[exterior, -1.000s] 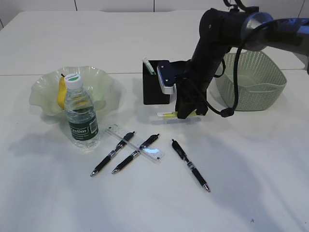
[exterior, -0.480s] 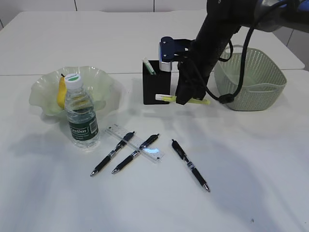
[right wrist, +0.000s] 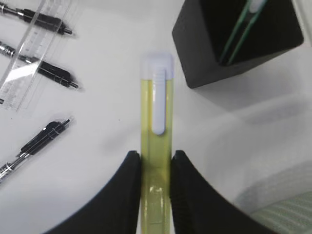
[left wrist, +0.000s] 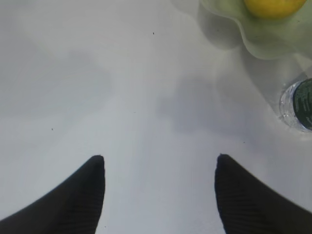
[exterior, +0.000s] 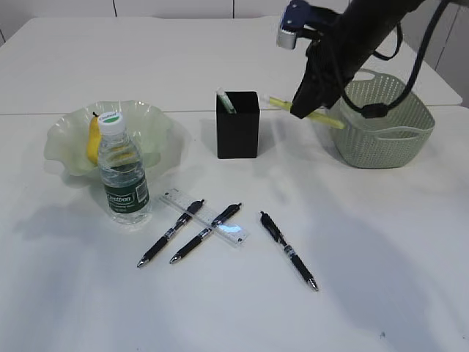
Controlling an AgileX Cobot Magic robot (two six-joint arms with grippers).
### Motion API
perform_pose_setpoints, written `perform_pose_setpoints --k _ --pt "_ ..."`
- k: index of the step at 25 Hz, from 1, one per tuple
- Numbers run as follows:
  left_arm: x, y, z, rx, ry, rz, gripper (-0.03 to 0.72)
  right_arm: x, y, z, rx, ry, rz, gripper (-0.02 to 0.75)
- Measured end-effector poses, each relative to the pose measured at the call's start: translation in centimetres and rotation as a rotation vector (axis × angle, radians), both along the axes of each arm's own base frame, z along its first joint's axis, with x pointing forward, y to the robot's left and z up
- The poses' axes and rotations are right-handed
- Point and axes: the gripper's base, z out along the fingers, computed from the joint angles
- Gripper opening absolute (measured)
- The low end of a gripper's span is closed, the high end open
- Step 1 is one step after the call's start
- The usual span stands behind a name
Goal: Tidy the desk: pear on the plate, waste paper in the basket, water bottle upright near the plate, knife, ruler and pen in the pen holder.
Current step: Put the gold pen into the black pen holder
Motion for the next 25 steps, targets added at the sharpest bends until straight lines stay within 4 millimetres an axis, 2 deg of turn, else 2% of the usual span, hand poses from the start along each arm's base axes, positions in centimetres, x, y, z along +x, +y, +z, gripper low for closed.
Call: perform_pose_setpoints --k 5,9,16,25 --pt "0.0 0.0 0.0 -0.003 0.0 0.001 0.499 0.0 -1.2 1.4 0.098 -0.006 -0.046 0.133" --pt "0.0 0.0 0.0 -0.003 0.0 0.001 0.499 0.0 -0.3 2.0 0.208 -0.028 -0.008 0.133" --pt "0.0 0.0 0.0 -0.003 0.0 0.001 0.498 1.4 1.0 3.4 0.432 -0.19 -0.033 0.133" --pt "0.0 0.0 0.0 -0.004 0.002 0.001 0.498 4.1 1.9 1.2 0.646 -0.292 -0.111 0.133"
